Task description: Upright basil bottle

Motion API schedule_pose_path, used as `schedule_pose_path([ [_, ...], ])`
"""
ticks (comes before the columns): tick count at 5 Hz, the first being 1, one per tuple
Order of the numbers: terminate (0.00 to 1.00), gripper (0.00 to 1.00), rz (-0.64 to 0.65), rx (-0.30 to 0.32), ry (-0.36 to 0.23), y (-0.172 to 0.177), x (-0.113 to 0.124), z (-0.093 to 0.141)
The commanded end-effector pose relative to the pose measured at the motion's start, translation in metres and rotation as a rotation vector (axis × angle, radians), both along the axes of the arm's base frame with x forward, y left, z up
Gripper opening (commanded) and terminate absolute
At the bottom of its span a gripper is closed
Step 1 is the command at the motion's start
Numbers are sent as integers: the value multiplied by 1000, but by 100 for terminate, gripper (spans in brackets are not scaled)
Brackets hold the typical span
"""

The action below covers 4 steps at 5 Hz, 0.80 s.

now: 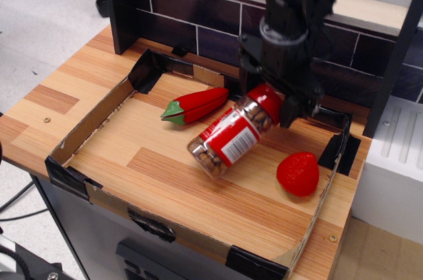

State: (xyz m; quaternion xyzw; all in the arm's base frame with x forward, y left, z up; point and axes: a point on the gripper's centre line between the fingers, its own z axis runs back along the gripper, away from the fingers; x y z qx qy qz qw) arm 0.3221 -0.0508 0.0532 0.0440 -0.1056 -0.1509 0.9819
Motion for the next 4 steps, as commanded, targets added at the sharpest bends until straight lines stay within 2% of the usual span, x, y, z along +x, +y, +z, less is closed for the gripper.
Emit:
schedule_pose_path([
  [1,0,0,12,-27,-153,12,-7,48],
  [2,0,0,19,-55,-231,16,-7,56],
  [4,0,0,55,-113,-424,9,2,69],
])
